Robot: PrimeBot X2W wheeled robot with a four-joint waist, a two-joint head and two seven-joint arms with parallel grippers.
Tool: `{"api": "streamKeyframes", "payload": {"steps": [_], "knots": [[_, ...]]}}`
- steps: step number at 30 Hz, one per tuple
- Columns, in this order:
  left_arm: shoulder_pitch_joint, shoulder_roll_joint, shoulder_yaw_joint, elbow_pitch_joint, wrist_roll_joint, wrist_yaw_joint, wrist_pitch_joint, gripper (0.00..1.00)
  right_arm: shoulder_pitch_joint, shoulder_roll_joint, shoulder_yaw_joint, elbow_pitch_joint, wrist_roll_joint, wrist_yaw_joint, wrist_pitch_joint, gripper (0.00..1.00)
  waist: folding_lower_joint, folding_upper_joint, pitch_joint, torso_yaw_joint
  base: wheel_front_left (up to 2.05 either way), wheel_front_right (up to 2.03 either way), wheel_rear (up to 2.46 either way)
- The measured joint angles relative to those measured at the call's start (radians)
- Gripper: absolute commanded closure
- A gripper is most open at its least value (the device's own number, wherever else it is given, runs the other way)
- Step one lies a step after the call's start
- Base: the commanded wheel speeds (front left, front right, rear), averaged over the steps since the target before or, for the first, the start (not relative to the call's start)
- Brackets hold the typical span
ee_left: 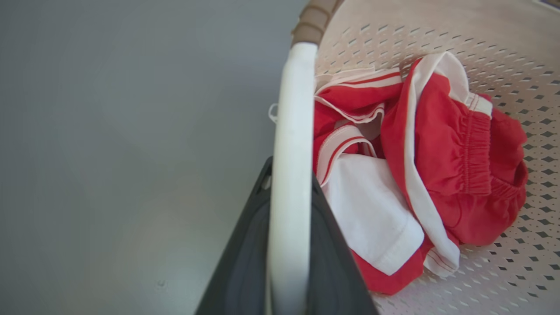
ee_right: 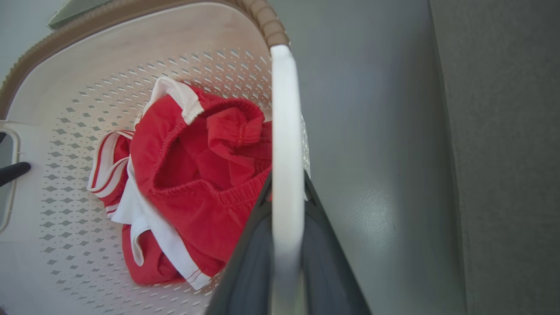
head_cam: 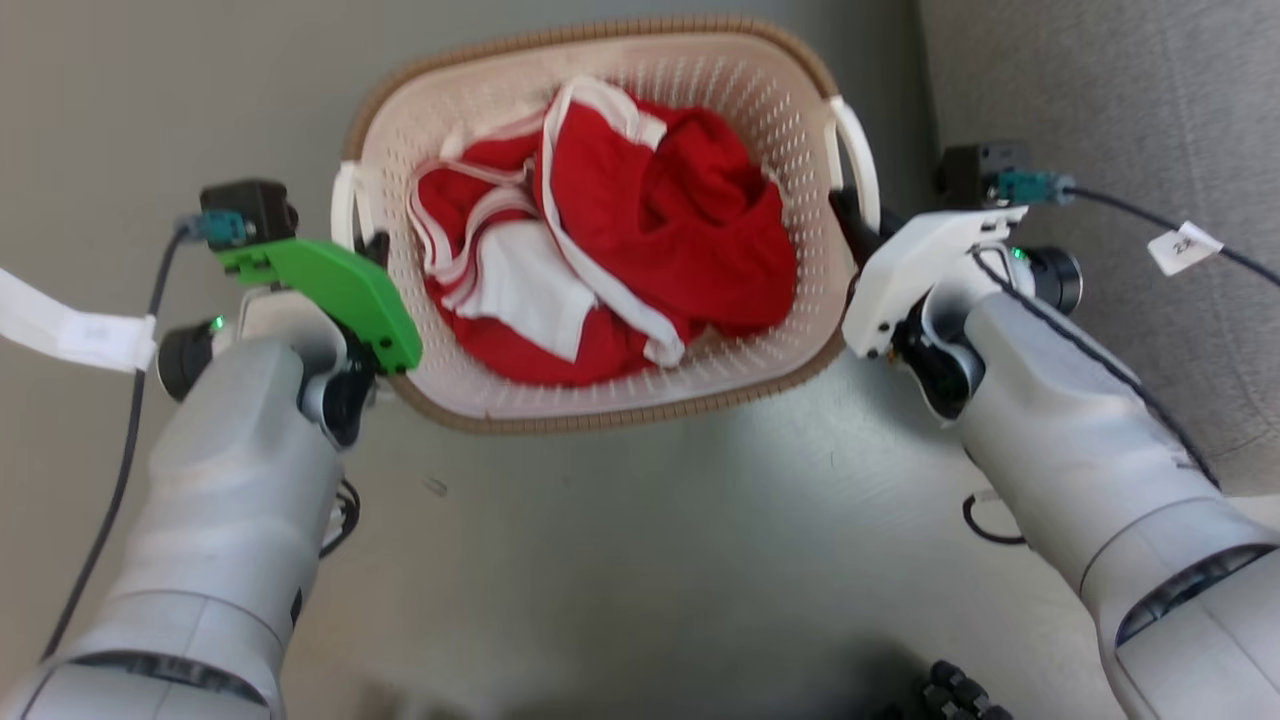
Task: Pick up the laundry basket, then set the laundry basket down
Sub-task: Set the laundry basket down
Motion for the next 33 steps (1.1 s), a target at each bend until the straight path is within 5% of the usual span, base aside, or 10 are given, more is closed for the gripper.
{"api": "streamKeyframes", "payload": {"steps": [33], "knots": [[-0.137, 0.016, -0.031, 0.019, 0.063, 0.032, -0.142, 1.00, -0.138, -0.012, 0.035, 0.000, -0.080, -0.011, -0.070, 1.00, -0.0001, 0.0000, 0.268, 0.010, 0.00, 0.00, 0.00]]}}
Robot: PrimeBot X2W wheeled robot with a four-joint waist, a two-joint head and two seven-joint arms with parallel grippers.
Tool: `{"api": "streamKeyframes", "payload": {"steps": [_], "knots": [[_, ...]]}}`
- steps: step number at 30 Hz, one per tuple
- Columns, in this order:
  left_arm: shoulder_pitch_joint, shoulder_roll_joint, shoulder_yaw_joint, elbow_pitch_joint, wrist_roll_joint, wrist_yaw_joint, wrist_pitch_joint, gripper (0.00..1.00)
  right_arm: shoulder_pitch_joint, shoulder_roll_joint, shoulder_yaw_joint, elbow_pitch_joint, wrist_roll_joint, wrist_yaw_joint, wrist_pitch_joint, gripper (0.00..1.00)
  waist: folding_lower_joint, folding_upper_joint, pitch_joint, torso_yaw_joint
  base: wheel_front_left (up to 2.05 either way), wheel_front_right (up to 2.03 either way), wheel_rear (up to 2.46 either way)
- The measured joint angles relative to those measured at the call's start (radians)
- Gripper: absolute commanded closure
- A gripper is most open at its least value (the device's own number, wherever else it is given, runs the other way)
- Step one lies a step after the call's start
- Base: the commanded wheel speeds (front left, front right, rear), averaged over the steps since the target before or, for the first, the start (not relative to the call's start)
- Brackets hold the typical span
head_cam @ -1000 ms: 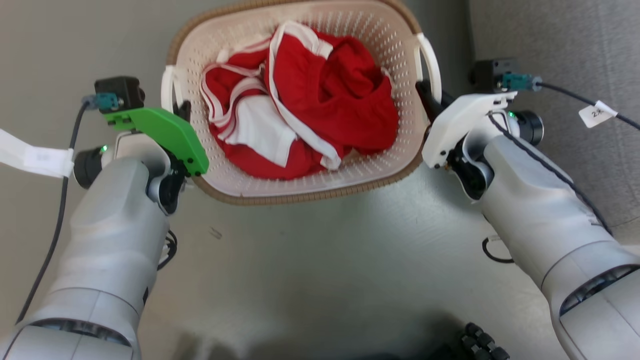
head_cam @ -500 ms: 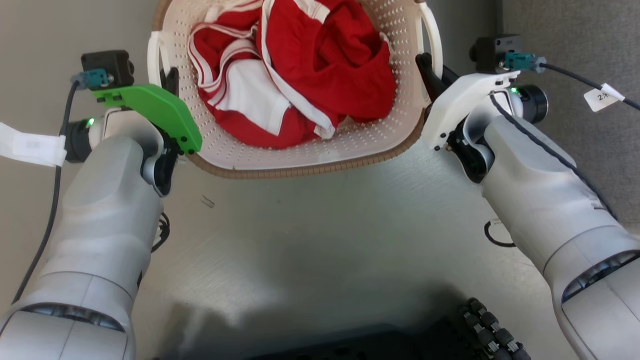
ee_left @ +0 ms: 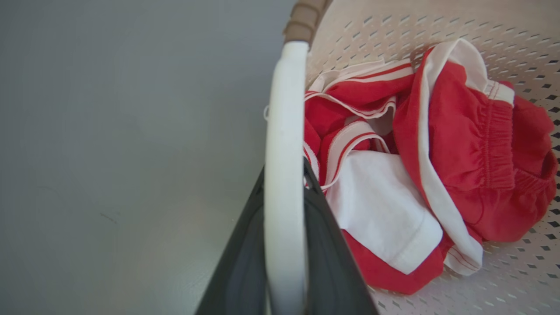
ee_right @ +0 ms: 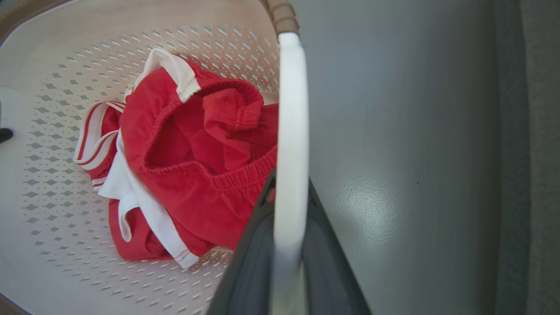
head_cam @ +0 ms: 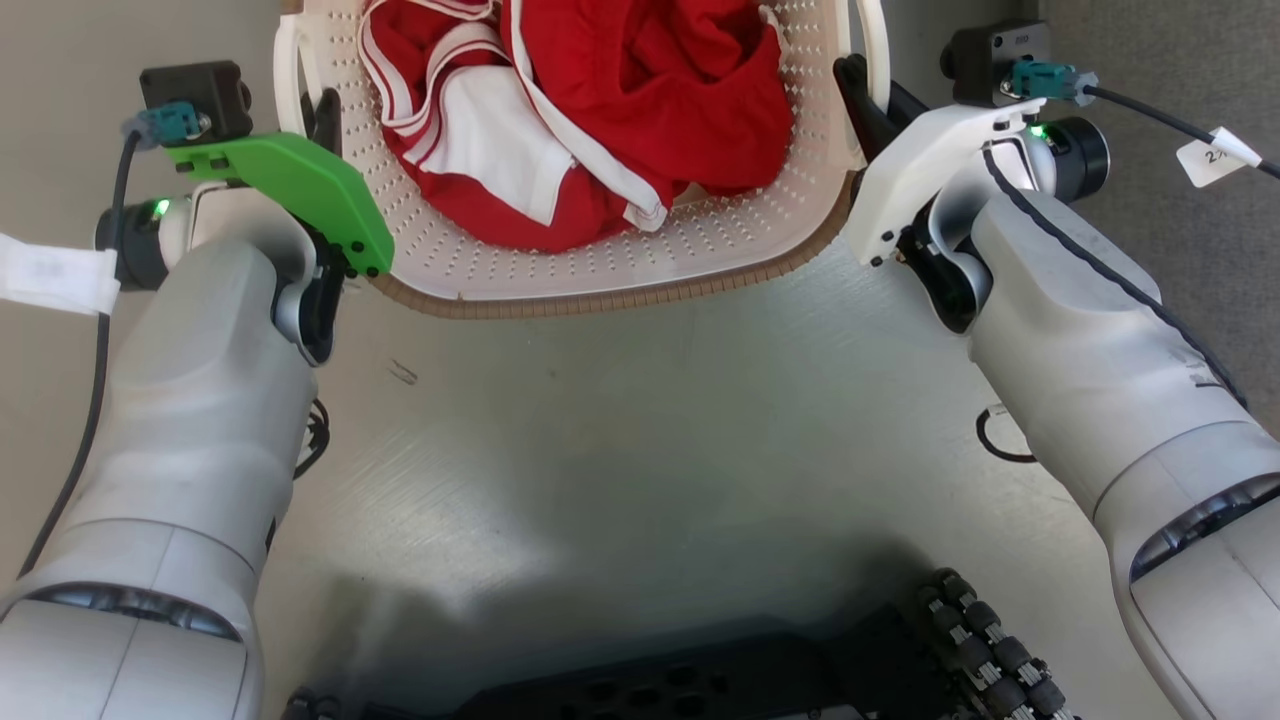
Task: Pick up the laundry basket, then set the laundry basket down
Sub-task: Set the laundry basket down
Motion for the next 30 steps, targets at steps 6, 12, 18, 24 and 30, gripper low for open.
{"api": "streamKeyframes", "payload": {"steps": [6, 12, 18, 24, 30], "knots": [[-0.023, -0.001, -0.005, 0.017, 0.017, 0.002, -0.009, 1.00, -0.017, 0.000, 0.003, 0.000, -0.008, -0.005, -0.003, 1.00, 0.0000, 0.0000, 0.024, 0.000, 0.00, 0.00, 0.00], [-0.040, -0.003, -0.017, 0.026, 0.023, 0.005, -0.009, 1.00, -0.017, 0.000, 0.003, 0.002, -0.009, -0.004, -0.004, 1.00, -0.0001, 0.0000, 0.056, 0.002, 0.00, 0.00, 0.00], [-0.064, -0.012, -0.025, 0.027, 0.029, 0.005, -0.027, 1.00, -0.021, -0.007, 0.001, 0.016, -0.008, 0.005, -0.011, 1.00, -0.0001, 0.0000, 0.079, 0.007, 0.00, 0.00, 0.00], [-0.071, -0.016, -0.027, 0.028, 0.030, 0.005, -0.039, 1.00, -0.026, -0.010, 0.001, 0.024, -0.008, 0.013, -0.013, 1.00, -0.0001, 0.0000, 0.087, 0.010, 0.00, 0.00, 0.00], [-0.078, -0.018, -0.027, 0.032, 0.030, 0.004, -0.048, 1.00, -0.035, -0.012, 0.000, 0.024, -0.007, 0.022, -0.013, 1.00, -0.0001, 0.0000, 0.090, 0.013, 0.00, 0.00, 0.00]]}}
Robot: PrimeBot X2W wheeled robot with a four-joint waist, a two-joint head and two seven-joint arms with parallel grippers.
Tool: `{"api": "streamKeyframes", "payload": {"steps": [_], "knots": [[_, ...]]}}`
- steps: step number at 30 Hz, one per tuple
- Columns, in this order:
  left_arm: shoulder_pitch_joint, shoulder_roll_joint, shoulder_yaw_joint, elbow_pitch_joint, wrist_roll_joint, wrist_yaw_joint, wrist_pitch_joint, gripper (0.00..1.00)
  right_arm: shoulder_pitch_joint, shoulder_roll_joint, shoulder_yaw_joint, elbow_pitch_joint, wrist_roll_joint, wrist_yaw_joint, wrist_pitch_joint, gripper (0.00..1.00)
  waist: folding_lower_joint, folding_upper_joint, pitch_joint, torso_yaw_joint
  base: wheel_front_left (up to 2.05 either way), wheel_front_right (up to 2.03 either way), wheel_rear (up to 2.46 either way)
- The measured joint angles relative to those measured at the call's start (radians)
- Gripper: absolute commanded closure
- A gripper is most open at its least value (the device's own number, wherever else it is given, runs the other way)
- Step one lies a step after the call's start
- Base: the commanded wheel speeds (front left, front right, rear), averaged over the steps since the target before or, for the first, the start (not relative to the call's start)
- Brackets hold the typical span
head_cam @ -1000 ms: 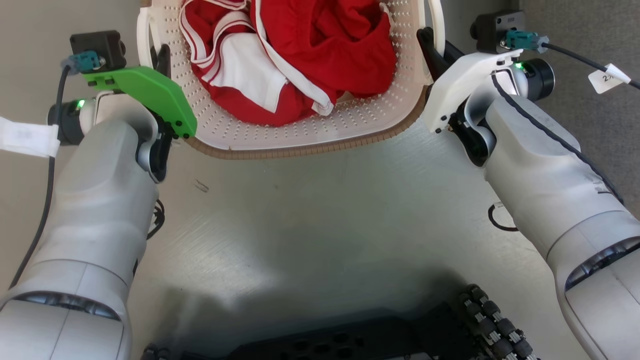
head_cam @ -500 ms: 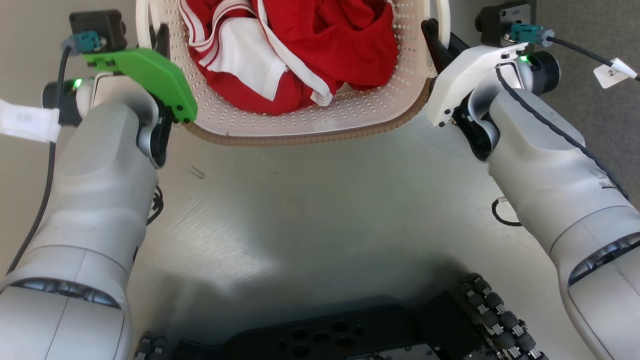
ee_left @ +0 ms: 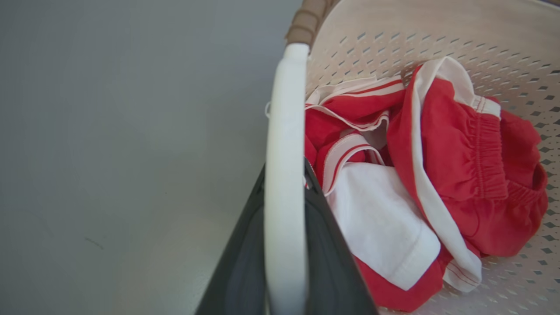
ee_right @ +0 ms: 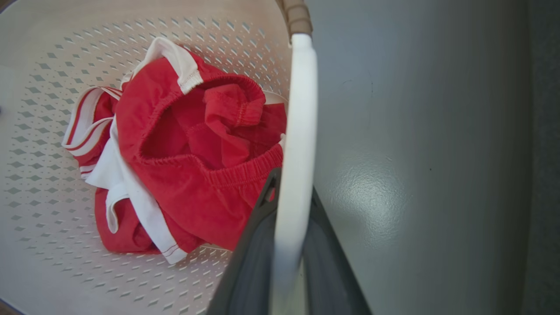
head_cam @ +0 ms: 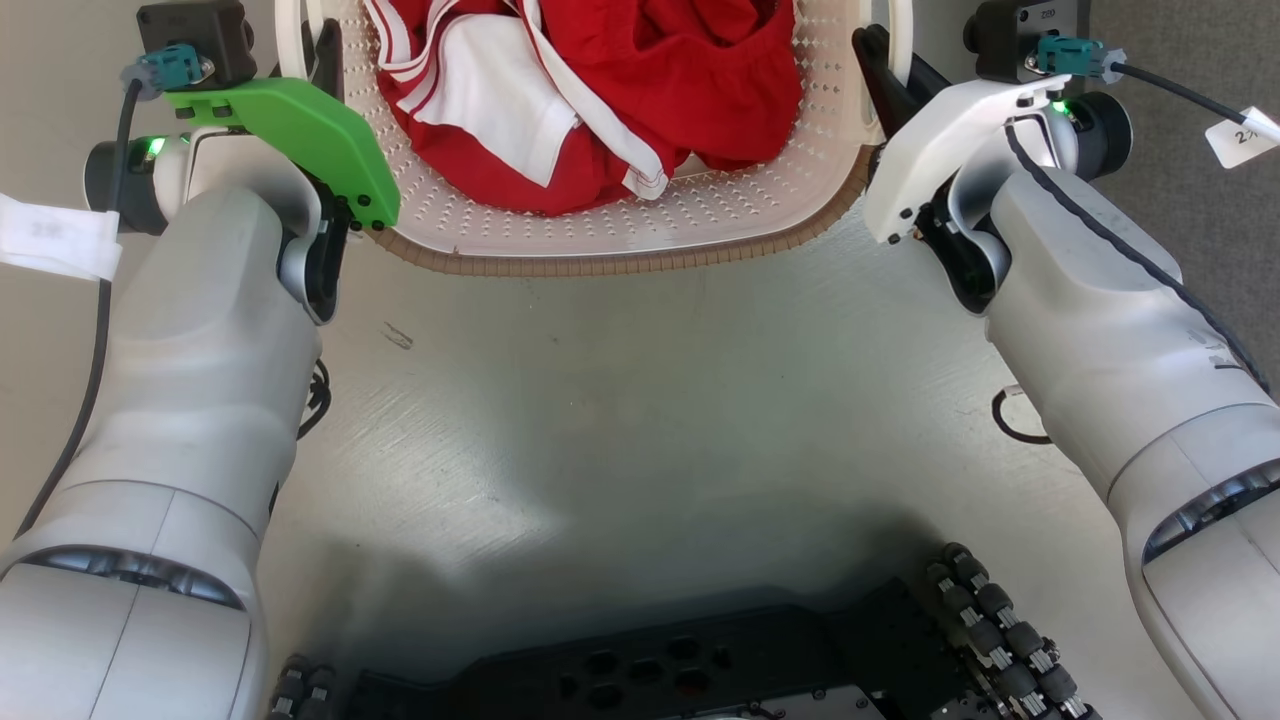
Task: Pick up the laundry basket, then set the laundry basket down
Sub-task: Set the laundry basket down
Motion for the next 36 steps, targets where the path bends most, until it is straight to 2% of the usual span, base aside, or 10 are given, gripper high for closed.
{"api": "streamKeyframes", "payload": {"steps": [22, 23, 24, 25, 26, 36], "knots": [[-0.013, -0.001, 0.002, 0.033, -0.001, -0.010, -0.001, 1.00, -0.003, 0.007, 0.003, 0.004, 0.000, 0.010, -0.004, 1.00, 0.0000, 0.0000, -0.006, -0.004, 0.00, 0.00, 0.00], [-0.014, -0.001, 0.002, 0.033, -0.002, -0.012, -0.001, 1.00, -0.003, 0.007, 0.007, 0.004, -0.001, 0.010, -0.004, 0.89, 0.0000, 0.0000, -0.006, -0.004, 0.00, 0.00, 0.00], [-0.014, -0.001, 0.004, 0.035, -0.003, -0.018, -0.001, 0.77, -0.004, 0.007, 0.008, 0.000, -0.001, 0.010, -0.004, 0.55, 0.0000, 0.0000, -0.006, -0.004, 0.00, 0.00, 0.00], [-0.014, 0.000, 0.006, 0.036, -0.003, -0.019, -0.001, 0.03, -0.004, 0.006, 0.008, -0.002, -0.001, 0.010, -0.004, 0.00, 0.0001, 0.0000, -0.007, -0.004, 0.00, 0.00, 0.00], [-0.014, 0.001, 0.006, 0.039, -0.003, -0.020, -0.001, 0.00, -0.004, 0.005, 0.012, 0.000, -0.001, 0.010, -0.004, 0.00, 0.0000, 0.0000, -0.007, -0.004, 0.00, 0.00, 0.00], [-0.013, 0.025, 0.009, 0.058, -0.013, -0.041, 0.001, 0.00, -0.002, -0.011, 0.016, -0.020, -0.001, 0.010, -0.004, 0.00, 0.0000, 0.0000, -0.019, -0.001, 0.00, 0.00, 0.00]]}}
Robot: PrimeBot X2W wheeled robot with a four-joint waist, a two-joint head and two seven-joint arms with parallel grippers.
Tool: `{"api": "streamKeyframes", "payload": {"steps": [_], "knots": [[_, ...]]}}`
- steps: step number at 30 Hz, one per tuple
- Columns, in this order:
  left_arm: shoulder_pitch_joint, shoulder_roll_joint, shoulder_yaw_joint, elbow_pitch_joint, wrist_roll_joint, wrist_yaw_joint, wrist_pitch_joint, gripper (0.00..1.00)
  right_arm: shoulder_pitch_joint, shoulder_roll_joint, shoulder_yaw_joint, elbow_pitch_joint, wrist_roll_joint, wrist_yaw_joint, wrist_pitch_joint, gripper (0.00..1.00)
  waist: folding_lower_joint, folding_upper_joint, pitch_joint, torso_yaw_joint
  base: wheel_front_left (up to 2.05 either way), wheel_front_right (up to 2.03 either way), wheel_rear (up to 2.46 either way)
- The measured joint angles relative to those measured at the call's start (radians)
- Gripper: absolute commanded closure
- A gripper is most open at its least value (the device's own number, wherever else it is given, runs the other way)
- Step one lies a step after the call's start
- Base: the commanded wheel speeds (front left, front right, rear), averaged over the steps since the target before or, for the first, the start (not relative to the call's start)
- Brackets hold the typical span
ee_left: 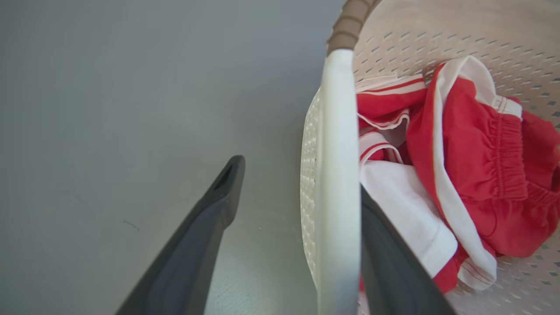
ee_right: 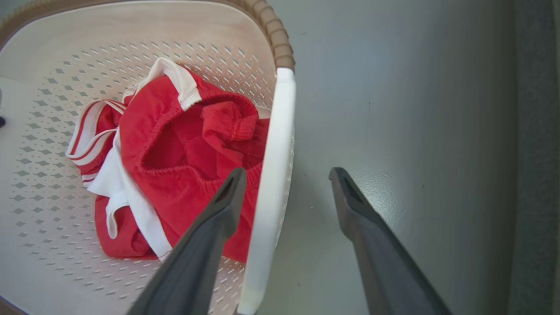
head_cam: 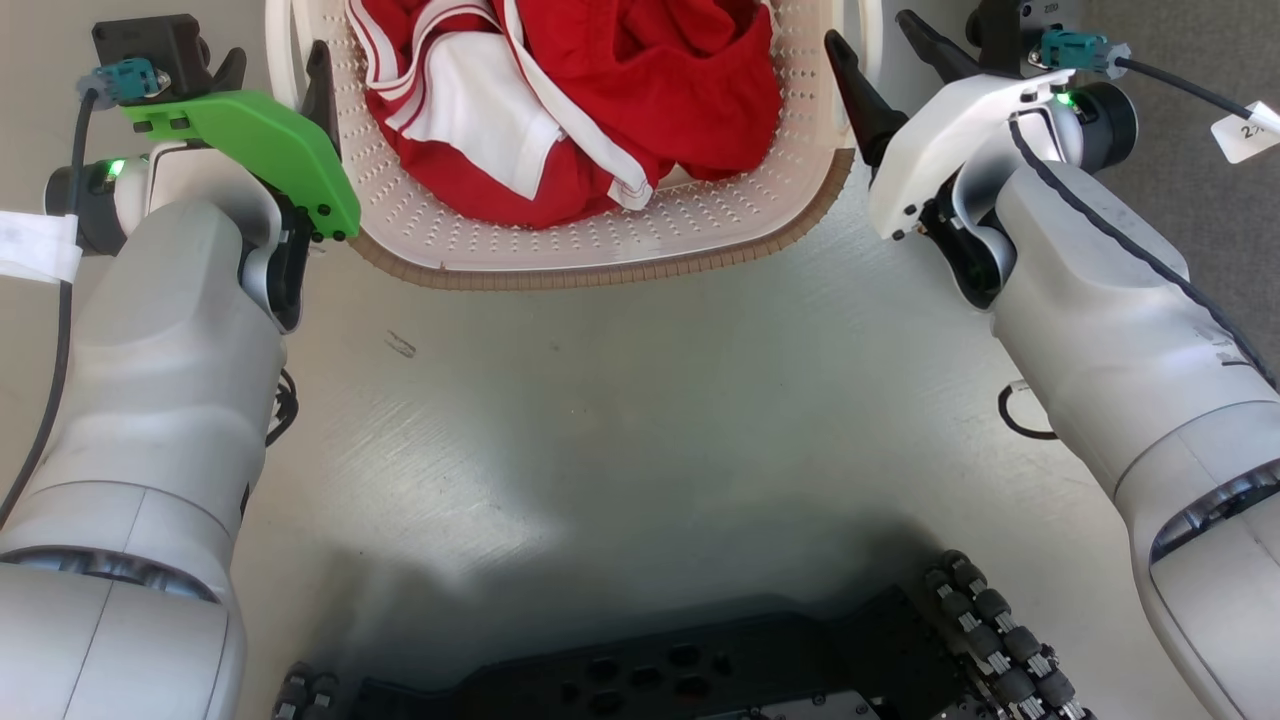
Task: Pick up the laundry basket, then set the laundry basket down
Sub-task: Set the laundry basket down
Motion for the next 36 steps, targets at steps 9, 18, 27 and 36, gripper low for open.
{"api": "streamKeyframes", "payload": {"steps": [9, 18, 27, 36], "knots": [[0.022, 0.000, -0.001, 0.001, -0.002, -0.012, -0.018, 0.00, 0.025, 0.002, -0.019, -0.055, 0.009, 0.000, 0.000, 0.00, 0.0000, 0.0000, -0.045, 0.000, 0.00, 0.00, 0.00], [0.087, 0.003, -0.004, -0.024, 0.000, -0.012, -0.044, 0.00, 0.087, -0.020, -0.075, -0.151, 0.012, 0.000, 0.000, 0.00, 0.0000, 0.0000, -0.139, -0.004, 0.00, 0.00, 0.00], [0.126, 0.021, 0.026, -0.179, 0.034, 0.001, -0.044, 0.00, 0.152, -0.057, -0.153, -0.263, -0.009, -0.001, 0.001, 0.00, 0.0000, 0.0000, -0.260, -0.007, 0.00, 0.00, 0.00], [0.231, 0.047, 0.077, -0.372, 0.088, 0.033, -0.044, 0.00, 0.249, -0.087, -0.255, -0.420, -0.073, -0.057, 0.001, 0.00, 0.0000, 0.0000, -0.388, -0.006, 0.00, 0.00, 0.00]]}}
